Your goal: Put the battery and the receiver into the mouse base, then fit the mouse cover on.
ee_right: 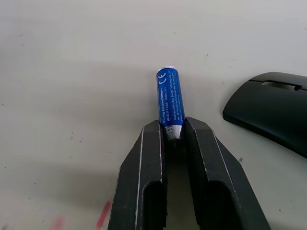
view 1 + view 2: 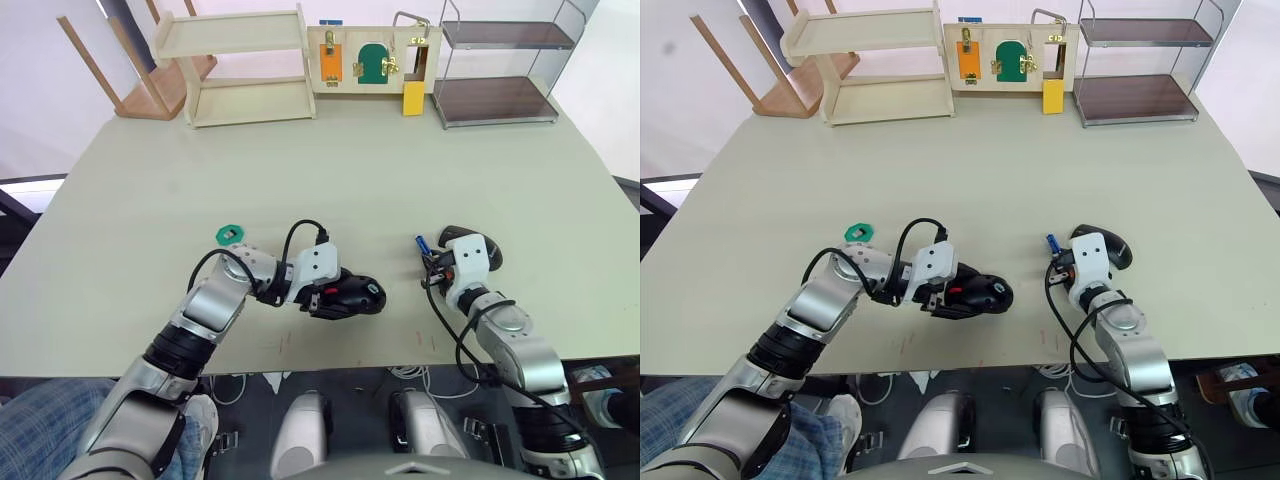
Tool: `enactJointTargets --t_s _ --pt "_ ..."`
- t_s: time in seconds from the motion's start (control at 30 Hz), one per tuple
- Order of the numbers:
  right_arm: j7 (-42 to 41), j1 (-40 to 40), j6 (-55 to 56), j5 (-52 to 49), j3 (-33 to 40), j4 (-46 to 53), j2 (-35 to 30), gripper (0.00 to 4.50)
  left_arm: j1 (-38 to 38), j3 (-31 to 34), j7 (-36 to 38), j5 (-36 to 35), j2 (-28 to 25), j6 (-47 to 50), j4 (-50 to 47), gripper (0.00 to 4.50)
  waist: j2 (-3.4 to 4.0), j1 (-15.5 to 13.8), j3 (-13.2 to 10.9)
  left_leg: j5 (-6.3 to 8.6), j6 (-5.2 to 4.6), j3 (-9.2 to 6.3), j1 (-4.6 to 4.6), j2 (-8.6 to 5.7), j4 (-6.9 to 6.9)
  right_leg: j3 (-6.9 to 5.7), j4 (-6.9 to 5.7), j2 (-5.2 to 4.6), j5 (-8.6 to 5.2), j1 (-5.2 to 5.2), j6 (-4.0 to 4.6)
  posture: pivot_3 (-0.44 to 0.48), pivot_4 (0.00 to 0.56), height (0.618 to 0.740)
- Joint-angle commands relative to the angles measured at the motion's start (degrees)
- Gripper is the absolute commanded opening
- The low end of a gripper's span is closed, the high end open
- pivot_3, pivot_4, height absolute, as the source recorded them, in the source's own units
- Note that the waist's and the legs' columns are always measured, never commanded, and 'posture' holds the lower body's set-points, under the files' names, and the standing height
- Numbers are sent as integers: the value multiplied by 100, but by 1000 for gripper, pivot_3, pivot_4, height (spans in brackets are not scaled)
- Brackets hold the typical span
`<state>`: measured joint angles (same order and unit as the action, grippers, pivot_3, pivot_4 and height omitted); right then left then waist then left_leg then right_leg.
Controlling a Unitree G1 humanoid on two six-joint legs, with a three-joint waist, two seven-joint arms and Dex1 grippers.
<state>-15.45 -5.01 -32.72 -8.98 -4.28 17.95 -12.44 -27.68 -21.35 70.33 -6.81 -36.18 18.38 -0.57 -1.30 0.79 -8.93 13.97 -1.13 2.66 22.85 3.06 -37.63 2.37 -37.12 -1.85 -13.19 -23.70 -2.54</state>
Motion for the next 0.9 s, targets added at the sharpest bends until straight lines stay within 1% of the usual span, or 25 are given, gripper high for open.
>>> enactJointTargets --t_s 0.03,0.2,0.27,0.33,0.4,0.47,0.57,0.63,0.7,0.9 --pt "-485 40 -38 -212 -81 691 -339 44 20 -165 84 144 -52 37 -17 2941 0 2 0 0 0 1 1 0 0 0 2 0 0 0 0 0 150 740" --pt "-1236 99 -1096 -868 120 1607 -1204 44 20 -172 68 140 -32 46 -7 2941 0 -10 -1 0 0 -3 0 2 0 -3 1 3 -4 0 -6 0 150 740" --pt "-1532 -60 -1910 -1339 235 1890 -1626 44 24 -179 58 145 -23 44 -1 2941 -3 -7 -1 0 0 -2 1 1 0 -2 3 0 -5 0 -8 0 150 740" --pt "-1627 -252 -2489 -1734 416 2075 -1833 44 21 -189 57 147 -13 45 4 2941 -6 -8 0 0 0 1 0 0 0 0 3 -2 -4 1 -7 0 150 740" --pt "-1650 -459 -3124 -2227 661 2216 -1861 44 14 -191 53 153 -7 39 17 2941 -6 -11 0 0 0 -5 0 2 -1 -4 3 1 -3 1 -5 0 150 740" --pt "-1798 -734 -3922 -2726 801 2288 -2027 44 7 -188 47 159 -5 33 31 2941 -6 -13 0 0 0 -8 1 3 0 -6 3 2 -3 1 -5 0 150 740" --pt "-1837 -1241 -5084 -3131 799 2270 -2336 44 -4 -185 41 156 0 37 43 2941 -7 -17 -1 0 0 -4 3 1 0 -4 4 -2 5 1 10 0 150 740" --pt "-1773 -1807 -5719 -3351 899 2105 -2136 44 -18 -202 52 159 -4 29 46 2941 -8 -10 -1 0 -1 -4 6 0 0 -5 10 -5 6 0 10 0 150 740" --pt "-1685 -2149 -5960 -3531 860 1929 -2037 44 -17 -210 60 153 -12 37 23 2941 -7 -4 -1 0 -1 -3 6 -1 0 -4 9 -5 7 0 9 0 150 740" --pt "-1146 -2479 -5978 -4253 509 1428 -1993 44 -47 -231 70 158 8 63 12 2941 -10 -15 -1 1 -1 -14 16 -1 4 -16 19 -6 6 0 10 0 150 740"
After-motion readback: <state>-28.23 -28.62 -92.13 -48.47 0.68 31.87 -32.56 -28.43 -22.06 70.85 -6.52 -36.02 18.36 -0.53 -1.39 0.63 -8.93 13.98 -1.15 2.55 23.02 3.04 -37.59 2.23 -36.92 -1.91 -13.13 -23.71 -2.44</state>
